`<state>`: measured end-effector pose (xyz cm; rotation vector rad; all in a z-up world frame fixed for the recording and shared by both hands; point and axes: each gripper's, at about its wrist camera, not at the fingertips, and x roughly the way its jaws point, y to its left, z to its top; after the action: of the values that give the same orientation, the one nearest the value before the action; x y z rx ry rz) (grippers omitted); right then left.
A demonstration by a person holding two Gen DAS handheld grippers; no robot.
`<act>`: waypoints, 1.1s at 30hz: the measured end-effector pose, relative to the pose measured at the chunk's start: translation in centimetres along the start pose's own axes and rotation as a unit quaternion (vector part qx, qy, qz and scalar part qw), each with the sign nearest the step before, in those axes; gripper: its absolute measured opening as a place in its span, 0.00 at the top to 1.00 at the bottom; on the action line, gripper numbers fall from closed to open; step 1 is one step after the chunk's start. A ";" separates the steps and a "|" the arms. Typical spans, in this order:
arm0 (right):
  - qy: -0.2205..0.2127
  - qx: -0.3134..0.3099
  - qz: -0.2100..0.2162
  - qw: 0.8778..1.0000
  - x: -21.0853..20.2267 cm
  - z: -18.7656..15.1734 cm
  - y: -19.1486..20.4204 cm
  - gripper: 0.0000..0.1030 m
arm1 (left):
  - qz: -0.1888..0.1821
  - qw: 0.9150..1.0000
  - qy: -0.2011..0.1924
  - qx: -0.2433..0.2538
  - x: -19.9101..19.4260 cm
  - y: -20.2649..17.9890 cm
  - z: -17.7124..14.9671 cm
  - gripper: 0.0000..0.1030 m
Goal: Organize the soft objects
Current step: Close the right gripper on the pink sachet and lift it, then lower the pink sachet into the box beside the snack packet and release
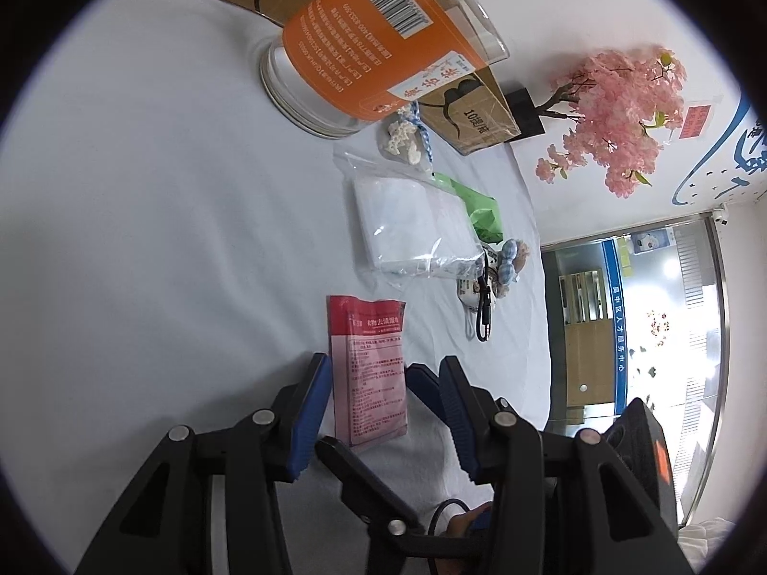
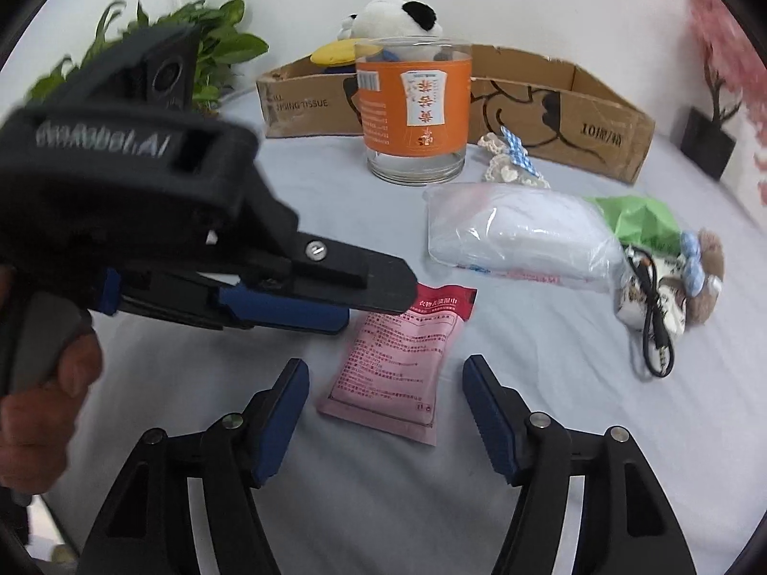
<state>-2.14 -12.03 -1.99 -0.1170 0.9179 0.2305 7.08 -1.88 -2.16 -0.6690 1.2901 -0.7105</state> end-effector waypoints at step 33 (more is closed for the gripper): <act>-0.179 0.060 -0.111 0.976 -7.3 3.8 -13.6 0.71 | -0.045 0.984 -0.030 0.171 8.9 -14.9 8.6 0.90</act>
<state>-0.08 -25.57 6.17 -0.0613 0.5527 -0.0135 15.37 -17.71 5.42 -0.4660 1.0541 -0.9542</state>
